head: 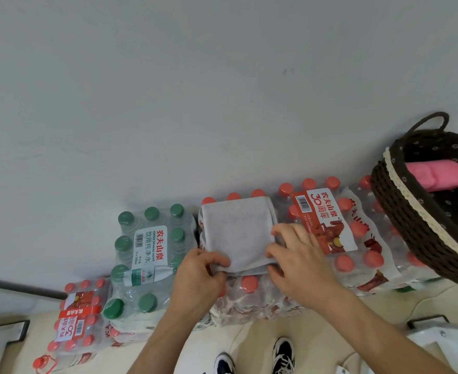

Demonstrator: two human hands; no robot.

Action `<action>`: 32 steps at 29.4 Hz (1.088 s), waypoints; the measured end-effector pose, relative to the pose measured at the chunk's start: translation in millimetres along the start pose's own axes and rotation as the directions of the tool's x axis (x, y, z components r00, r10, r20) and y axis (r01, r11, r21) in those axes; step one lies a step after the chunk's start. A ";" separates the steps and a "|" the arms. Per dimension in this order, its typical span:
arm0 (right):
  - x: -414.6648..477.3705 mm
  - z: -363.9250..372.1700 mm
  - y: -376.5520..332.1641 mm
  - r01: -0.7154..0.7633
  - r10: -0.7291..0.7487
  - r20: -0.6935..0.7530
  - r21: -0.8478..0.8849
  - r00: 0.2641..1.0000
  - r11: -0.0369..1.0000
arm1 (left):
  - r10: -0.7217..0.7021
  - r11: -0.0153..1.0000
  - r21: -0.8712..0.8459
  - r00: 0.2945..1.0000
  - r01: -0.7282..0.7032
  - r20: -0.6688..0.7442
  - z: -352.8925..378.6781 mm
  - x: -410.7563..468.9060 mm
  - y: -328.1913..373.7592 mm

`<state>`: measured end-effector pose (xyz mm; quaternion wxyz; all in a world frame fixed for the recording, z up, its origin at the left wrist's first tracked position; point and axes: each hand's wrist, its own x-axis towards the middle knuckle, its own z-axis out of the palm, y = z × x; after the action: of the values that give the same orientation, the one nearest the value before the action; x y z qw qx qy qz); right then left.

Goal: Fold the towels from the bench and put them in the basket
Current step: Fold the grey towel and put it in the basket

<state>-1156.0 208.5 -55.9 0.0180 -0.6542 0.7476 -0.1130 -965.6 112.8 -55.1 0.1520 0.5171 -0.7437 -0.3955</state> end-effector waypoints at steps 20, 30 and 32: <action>24.1 20.6 -13.3 0.228 -0.195 0.153 -0.242 0.969 0.943 | 0.478 0.493 0.721 0.844 -0.486 0.242 13.6 26.6 12.5; 17.3 24.6 -3.3 0.280 -0.325 -0.102 -0.311 0.940 0.908 | 0.520 0.562 0.639 0.825 -0.525 0.220 2.8 28.9 12.7; 11.1 27.8 -6.1 0.275 -0.330 -0.141 -0.310 0.933 0.910 | 0.537 0.575 0.621 0.819 -0.532 0.204 4.5 23.2 11.0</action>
<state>-1146.8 192.8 -80.5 -0.1656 -0.7444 0.6434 -0.0675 -985.3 95.8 -54.1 0.0762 0.2895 -0.9531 -0.0441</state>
